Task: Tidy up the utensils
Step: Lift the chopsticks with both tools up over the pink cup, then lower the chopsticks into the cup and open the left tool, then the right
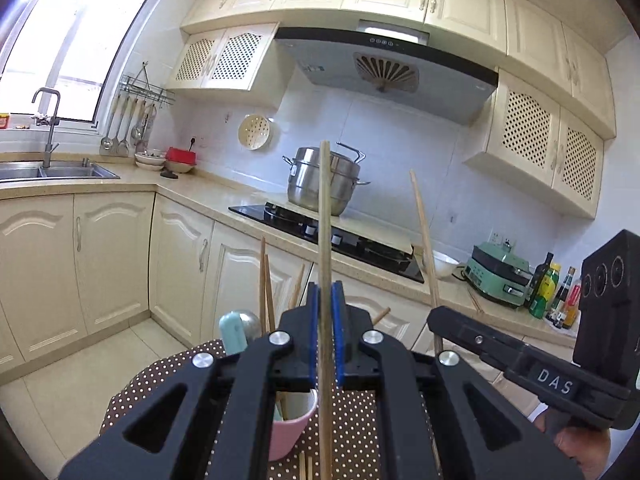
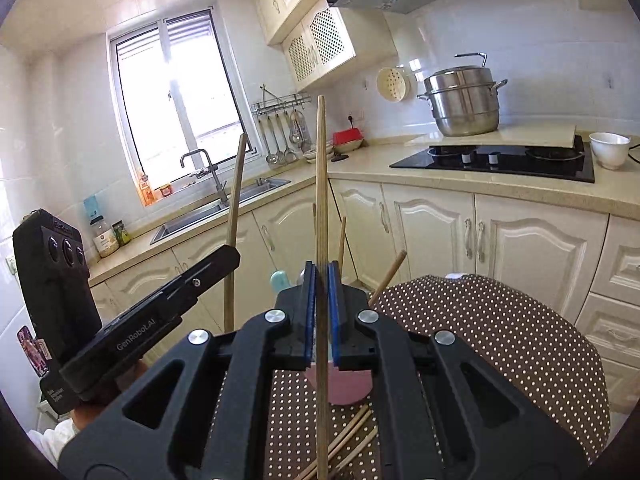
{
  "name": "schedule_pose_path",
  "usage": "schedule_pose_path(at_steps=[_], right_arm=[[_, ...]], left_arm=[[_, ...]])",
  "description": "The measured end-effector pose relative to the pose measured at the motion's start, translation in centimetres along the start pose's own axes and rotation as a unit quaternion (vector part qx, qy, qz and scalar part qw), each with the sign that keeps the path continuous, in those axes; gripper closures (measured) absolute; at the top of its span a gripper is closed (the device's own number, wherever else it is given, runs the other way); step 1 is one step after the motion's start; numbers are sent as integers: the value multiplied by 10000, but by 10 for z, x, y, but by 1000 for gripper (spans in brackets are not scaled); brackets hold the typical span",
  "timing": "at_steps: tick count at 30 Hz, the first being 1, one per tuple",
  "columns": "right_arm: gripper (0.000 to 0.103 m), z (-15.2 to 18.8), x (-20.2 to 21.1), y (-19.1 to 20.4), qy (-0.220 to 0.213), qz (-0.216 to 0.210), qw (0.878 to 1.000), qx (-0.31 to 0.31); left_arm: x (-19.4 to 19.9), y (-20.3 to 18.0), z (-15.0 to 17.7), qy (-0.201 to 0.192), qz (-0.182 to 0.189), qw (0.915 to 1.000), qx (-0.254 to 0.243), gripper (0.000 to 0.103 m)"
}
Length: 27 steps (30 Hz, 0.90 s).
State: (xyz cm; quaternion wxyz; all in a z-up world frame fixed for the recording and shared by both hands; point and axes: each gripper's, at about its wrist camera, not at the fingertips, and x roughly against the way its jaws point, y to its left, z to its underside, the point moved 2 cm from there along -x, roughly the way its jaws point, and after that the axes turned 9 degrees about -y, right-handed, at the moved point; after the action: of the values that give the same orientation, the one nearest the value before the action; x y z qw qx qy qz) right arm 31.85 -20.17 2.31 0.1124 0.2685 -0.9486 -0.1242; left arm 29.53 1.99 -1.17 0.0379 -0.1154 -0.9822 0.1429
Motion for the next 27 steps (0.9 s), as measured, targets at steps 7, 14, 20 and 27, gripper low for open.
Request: schedule_pose_path(at_steps=[7, 14, 20, 27], right_arm=[[96, -4, -13, -4, -127, 51, 9999, 55], [96, -10, -31, 6, -448, 25, 9988, 193], [96, -1, -57, 16, -723, -45, 9964, 429], [96, 12, -80, 11, -840, -81, 9959, 339]], left_arm=[[-21, 12, -3, -184, -60, 9997, 118, 97], [-34, 17, -10, -763, 13, 9971, -11, 97], [-51, 25, -4, -1089, -87, 9940, -107, 96], [-74, 40, 13, -1036, -201, 9942, -200, 96]])
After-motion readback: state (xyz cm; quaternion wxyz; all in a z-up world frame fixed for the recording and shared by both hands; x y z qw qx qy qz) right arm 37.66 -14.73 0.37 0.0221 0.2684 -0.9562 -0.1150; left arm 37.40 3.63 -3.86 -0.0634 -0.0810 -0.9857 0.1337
